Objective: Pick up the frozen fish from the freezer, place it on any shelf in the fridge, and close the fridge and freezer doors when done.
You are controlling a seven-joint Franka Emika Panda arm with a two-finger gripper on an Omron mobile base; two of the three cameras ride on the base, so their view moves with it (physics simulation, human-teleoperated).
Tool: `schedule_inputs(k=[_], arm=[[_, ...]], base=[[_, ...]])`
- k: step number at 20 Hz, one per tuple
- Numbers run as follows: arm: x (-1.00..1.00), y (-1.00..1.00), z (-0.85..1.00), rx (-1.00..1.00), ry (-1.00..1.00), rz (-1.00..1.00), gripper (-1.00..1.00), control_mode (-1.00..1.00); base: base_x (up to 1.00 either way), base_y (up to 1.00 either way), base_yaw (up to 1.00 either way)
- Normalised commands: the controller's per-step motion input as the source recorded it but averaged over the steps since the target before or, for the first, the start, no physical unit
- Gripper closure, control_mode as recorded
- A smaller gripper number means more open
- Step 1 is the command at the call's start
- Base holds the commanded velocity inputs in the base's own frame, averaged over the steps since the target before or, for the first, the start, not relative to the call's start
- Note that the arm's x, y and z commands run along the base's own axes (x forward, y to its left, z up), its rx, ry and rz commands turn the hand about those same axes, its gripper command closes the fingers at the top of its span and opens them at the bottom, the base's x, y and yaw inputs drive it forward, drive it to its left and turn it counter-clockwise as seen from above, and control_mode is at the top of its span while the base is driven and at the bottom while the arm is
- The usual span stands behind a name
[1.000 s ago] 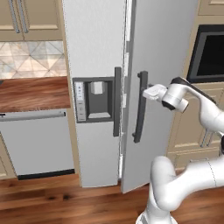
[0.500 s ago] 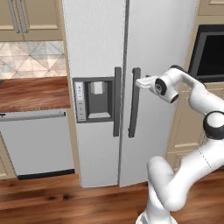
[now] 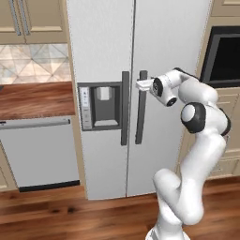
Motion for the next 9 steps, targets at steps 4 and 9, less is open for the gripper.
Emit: schedule_inputs(k=[4, 9], arm=[[0.00, 0.00, 0.00, 0.00, 0.01, 0.00, -1.00, -1.00], [0.00, 0.00, 0.00, 0.00, 0.00, 0.00, -1.00, -1.00]], base=[[0.00, 0.00, 0.00], [0.00, 0.00, 0.00]])
